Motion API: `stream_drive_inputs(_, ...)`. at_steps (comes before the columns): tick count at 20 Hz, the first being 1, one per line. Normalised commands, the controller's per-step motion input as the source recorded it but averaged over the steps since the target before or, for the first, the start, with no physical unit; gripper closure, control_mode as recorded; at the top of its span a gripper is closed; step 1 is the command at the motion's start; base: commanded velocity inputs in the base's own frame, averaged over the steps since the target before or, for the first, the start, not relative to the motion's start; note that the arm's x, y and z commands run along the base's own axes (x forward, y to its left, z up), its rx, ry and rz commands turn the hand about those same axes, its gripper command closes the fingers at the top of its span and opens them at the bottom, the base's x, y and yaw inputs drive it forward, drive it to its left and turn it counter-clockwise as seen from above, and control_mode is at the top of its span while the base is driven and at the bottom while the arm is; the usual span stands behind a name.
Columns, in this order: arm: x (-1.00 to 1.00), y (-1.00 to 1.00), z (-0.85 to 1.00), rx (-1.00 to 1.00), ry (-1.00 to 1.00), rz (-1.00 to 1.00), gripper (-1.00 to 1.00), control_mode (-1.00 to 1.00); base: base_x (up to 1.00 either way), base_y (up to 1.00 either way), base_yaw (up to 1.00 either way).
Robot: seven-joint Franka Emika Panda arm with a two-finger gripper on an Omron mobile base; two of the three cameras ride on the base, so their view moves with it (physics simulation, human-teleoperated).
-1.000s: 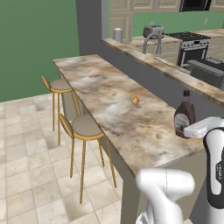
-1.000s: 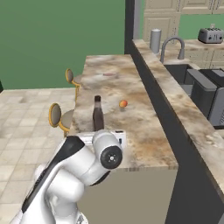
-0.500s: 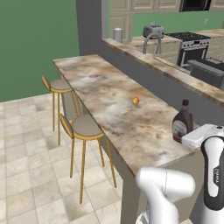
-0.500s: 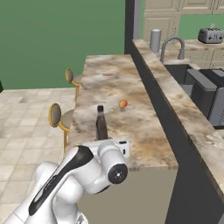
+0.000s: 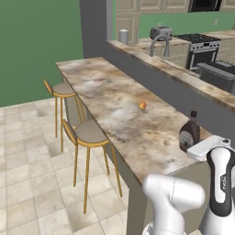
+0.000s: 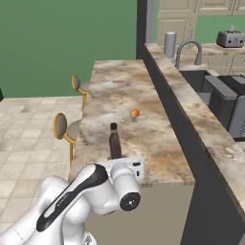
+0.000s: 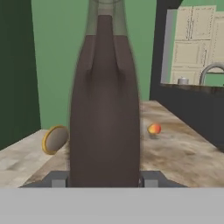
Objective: Move the syrup bottle and shaker from the cabinet to the dining counter.
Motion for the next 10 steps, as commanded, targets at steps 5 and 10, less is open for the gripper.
stream_drive_inputs(5, 0.04, -0.30, -0.32, 0.00, -0.03, 0.00, 1.00, -1.00, 0.00, 0.00, 0.00)
stream_drive_inputs(10, 0.15, -0.26, -0.25, 0.00, -0.01, 0.00, 1.00, -1.00, 0.00, 0.00, 0.00)
